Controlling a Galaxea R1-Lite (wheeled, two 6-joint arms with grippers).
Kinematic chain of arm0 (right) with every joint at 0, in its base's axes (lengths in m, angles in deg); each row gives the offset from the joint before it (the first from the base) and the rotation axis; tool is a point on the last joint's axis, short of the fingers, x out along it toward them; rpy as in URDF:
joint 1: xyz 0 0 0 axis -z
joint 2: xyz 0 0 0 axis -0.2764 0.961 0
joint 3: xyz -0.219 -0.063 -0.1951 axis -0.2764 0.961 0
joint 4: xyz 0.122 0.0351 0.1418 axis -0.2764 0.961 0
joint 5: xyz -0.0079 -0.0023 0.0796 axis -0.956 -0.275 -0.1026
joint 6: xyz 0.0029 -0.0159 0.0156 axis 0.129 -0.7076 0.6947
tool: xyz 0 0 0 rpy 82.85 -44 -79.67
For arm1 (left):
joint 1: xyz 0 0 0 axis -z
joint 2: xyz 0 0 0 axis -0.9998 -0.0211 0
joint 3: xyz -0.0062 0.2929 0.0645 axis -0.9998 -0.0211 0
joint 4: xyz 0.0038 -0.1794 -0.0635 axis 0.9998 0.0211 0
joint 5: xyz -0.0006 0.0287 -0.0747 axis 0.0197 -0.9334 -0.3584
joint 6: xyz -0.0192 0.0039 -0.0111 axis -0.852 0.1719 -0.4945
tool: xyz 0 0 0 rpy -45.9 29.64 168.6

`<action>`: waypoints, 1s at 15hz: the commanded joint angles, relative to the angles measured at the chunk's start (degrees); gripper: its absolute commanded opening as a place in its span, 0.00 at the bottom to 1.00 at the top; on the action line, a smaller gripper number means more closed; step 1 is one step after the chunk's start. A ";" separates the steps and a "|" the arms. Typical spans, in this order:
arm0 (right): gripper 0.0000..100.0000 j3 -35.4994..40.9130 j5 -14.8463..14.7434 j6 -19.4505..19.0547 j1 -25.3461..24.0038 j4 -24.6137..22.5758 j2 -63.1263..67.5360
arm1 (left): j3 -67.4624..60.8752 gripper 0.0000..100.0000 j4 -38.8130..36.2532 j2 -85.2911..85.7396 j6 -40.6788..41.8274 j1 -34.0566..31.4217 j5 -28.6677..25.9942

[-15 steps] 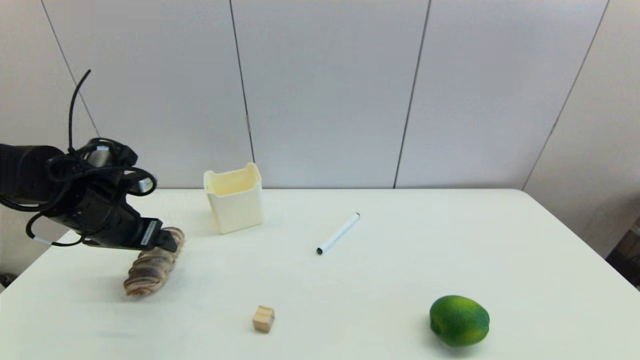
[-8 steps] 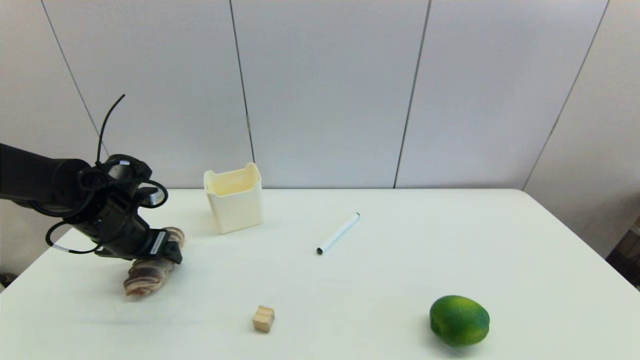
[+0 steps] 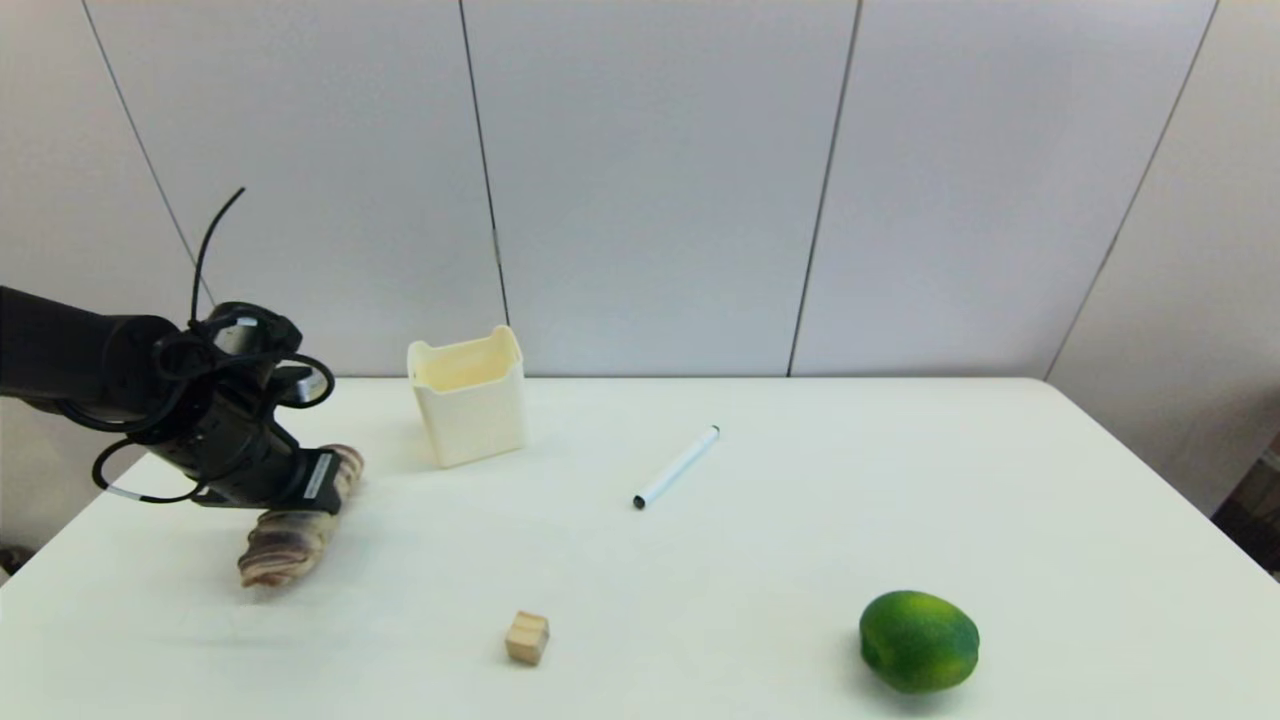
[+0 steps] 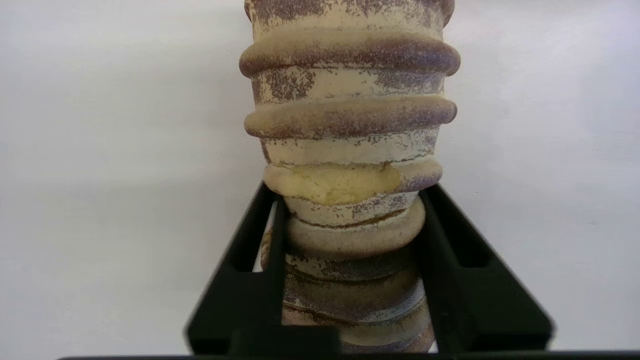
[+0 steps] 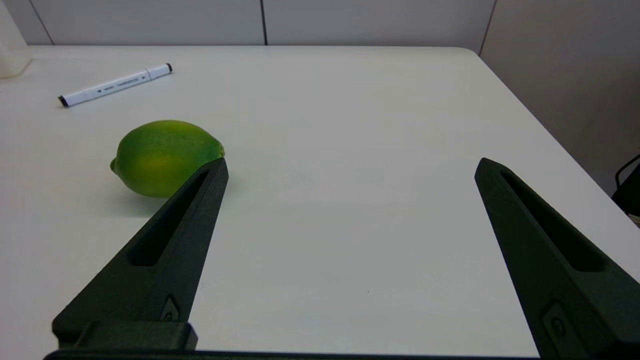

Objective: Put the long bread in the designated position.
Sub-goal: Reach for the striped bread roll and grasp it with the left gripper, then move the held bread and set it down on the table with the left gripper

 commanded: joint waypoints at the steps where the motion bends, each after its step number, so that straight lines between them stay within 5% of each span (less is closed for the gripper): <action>1: 1.00 0.00 0.01 -0.02 -0.02 -0.01 0.07 | 3.50 0.00 -0.10 7.16 0.08 0.33 0.02; 7: 1.00 0.00 0.01 -0.02 -0.02 -0.01 0.07 | 21.60 0.00 -3.09 11.30 -0.80 5.96 -0.33; 15: 1.00 0.00 0.01 -0.02 -0.02 -0.01 0.07 | 28.19 0.00 -36.75 3.21 -2.29 28.63 -0.33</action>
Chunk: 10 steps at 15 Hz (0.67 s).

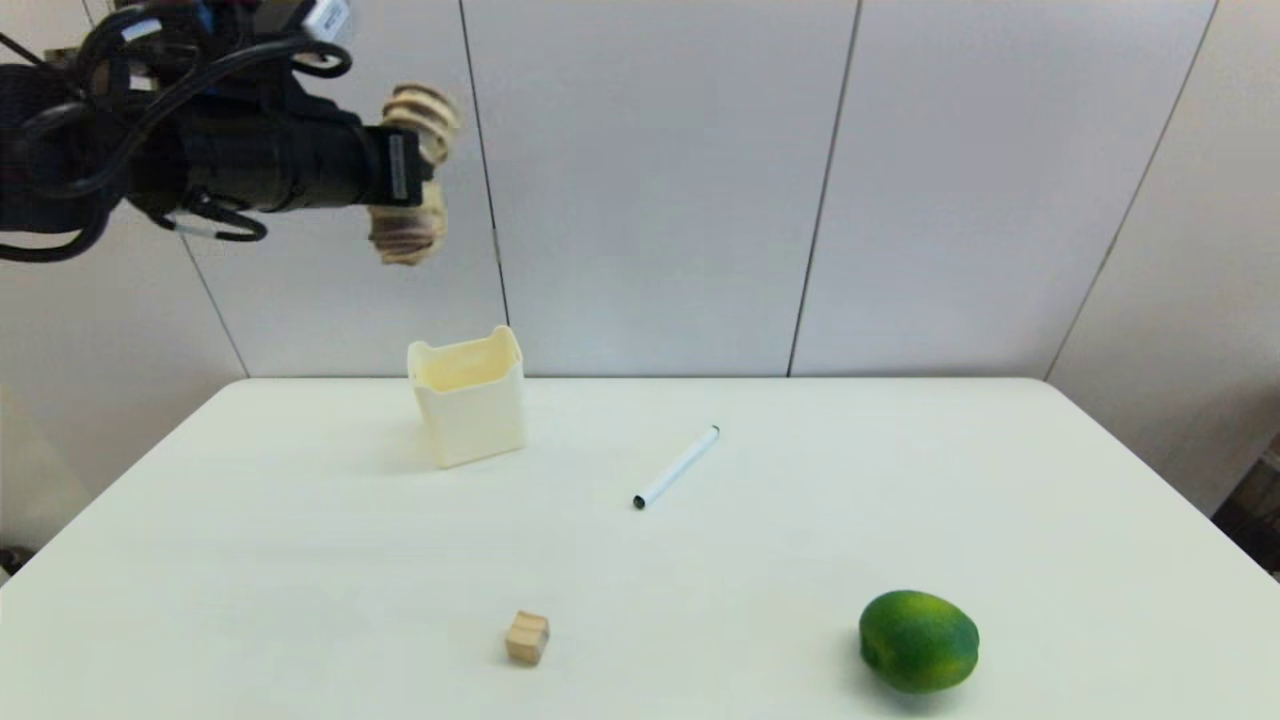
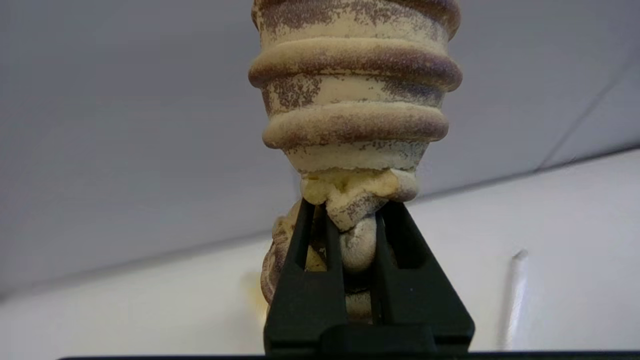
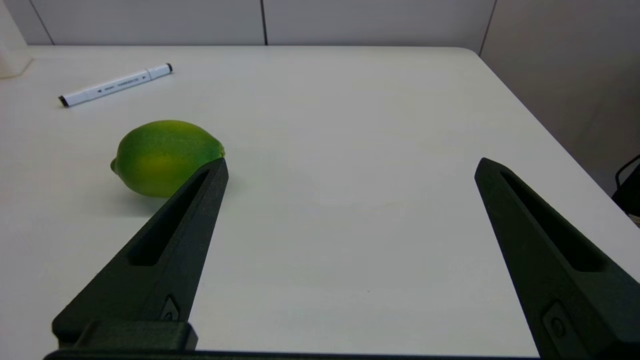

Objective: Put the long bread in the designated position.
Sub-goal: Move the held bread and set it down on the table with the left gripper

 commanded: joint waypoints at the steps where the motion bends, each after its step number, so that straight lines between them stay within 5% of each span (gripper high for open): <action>1: 1.00 0.00 0.01 -0.04 -0.02 0.01 0.07 | 1.24 0.00 -19.86 -6.62 -0.04 12.52 0.13; 10: 1.00 0.00 0.01 -0.04 -0.02 0.01 0.07 | -2.18 0.00 -39.81 -18.40 -7.68 29.66 0.39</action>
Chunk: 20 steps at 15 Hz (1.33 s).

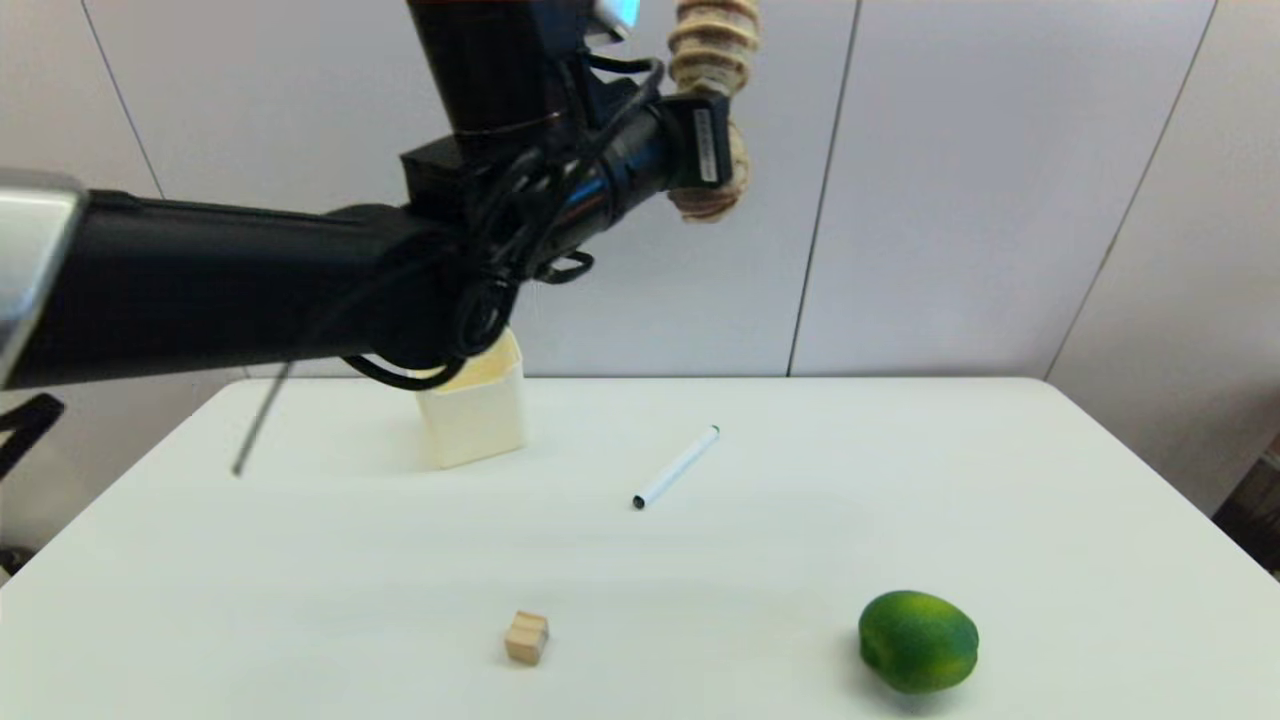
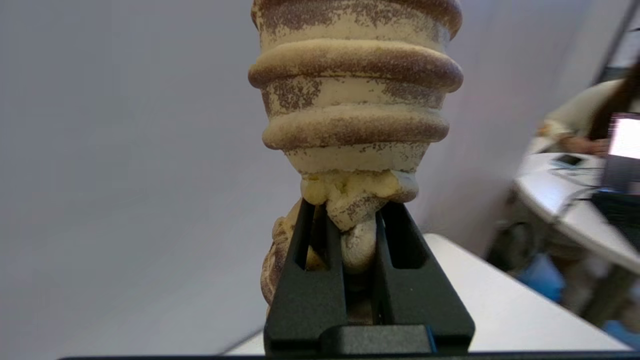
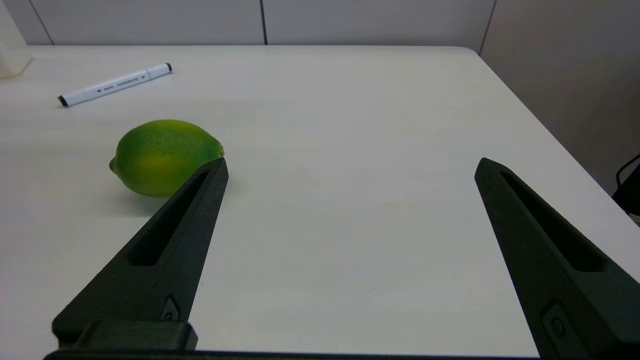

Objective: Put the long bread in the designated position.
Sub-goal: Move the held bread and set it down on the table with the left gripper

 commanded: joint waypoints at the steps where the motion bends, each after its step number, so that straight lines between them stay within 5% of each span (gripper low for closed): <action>1: 1.00 0.00 0.01 -0.02 -0.02 -0.01 0.07 | -3.80 0.00 -5.25 -5.97 -3.64 6.63 0.22; 6: 1.00 0.00 0.01 -0.02 -0.02 -0.01 0.07 | -6.17 0.00 -5.95 -10.54 -9.44 11.46 0.22; 20: 1.00 0.00 0.01 -0.02 -0.02 -0.01 0.07 | -12.41 0.00 -6.13 -21.61 -5.75 14.54 1.10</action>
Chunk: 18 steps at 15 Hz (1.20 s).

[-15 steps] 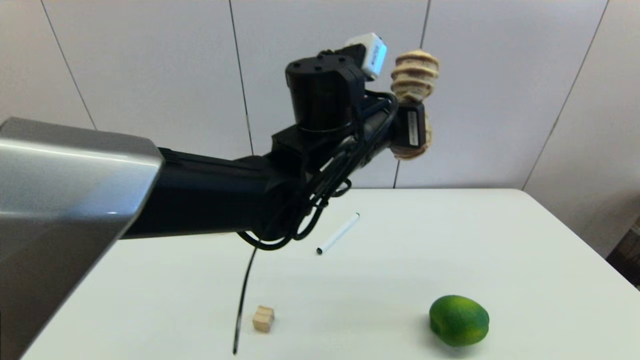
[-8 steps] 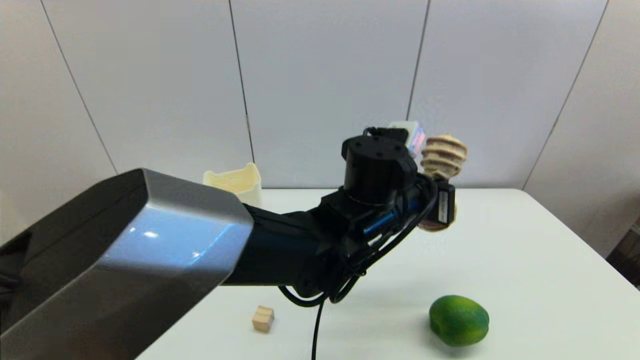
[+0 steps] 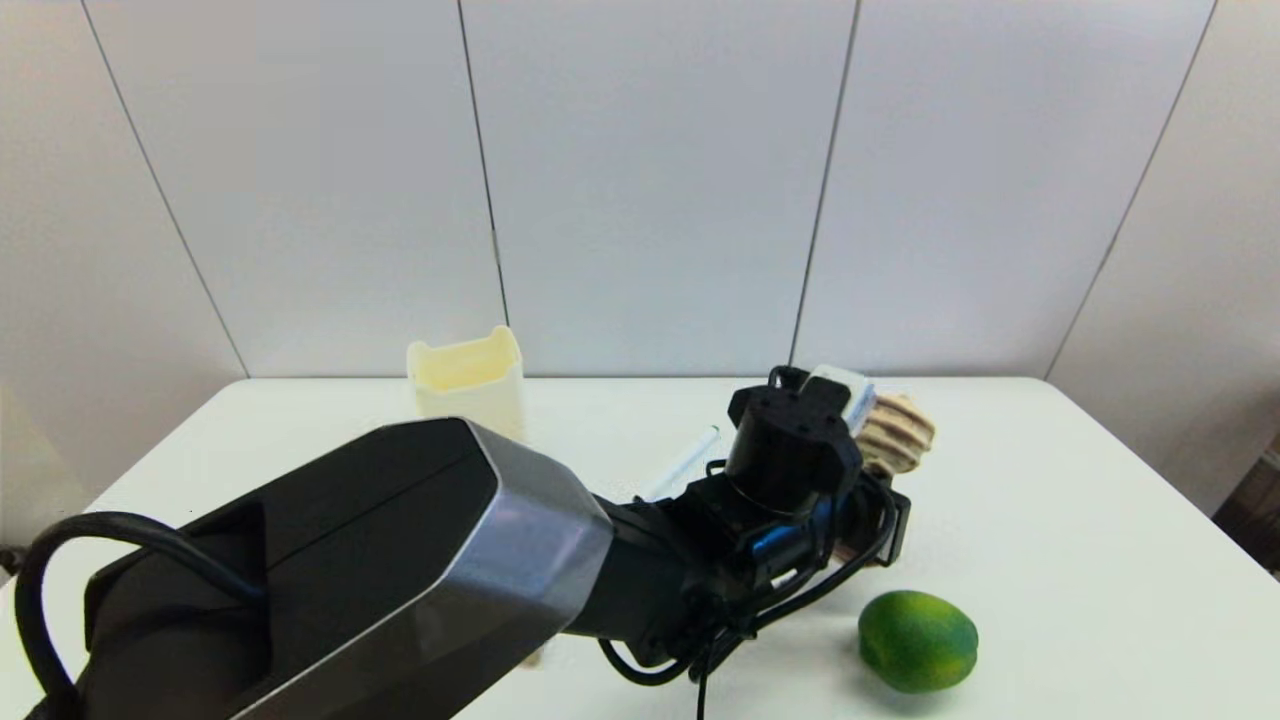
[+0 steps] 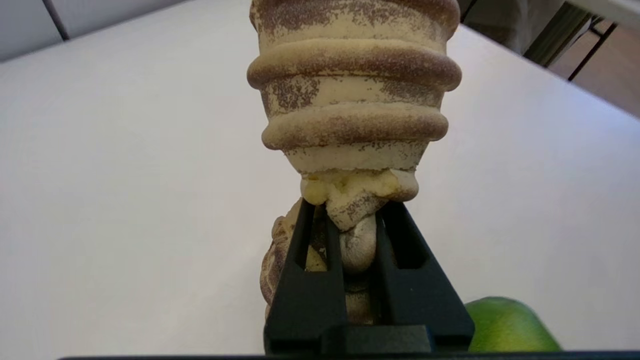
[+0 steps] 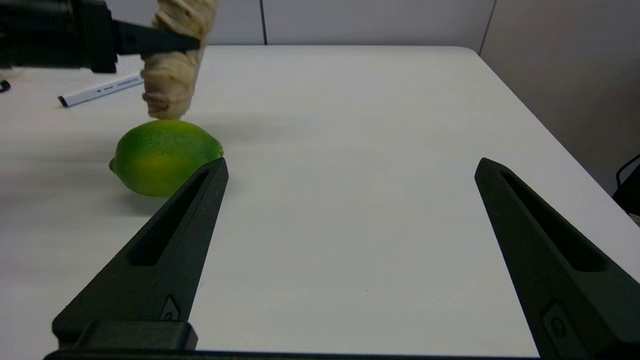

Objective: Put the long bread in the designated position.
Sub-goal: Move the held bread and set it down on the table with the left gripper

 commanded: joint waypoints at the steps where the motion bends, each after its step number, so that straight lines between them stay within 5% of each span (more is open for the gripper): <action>1: 1.00 0.00 0.01 -0.04 -0.02 -0.01 0.07 | 0.06 0.00 -0.33 -1.91 -0.62 -0.05 2.88; 5: 1.00 0.00 0.01 -0.04 -0.02 -0.01 0.07 | -0.03 0.00 0.55 -2.18 1.22 -0.14 6.48; 18: 1.00 0.00 0.01 -0.04 -0.02 -0.01 0.07 | 0.50 0.00 0.38 -0.24 1.49 0.04 6.39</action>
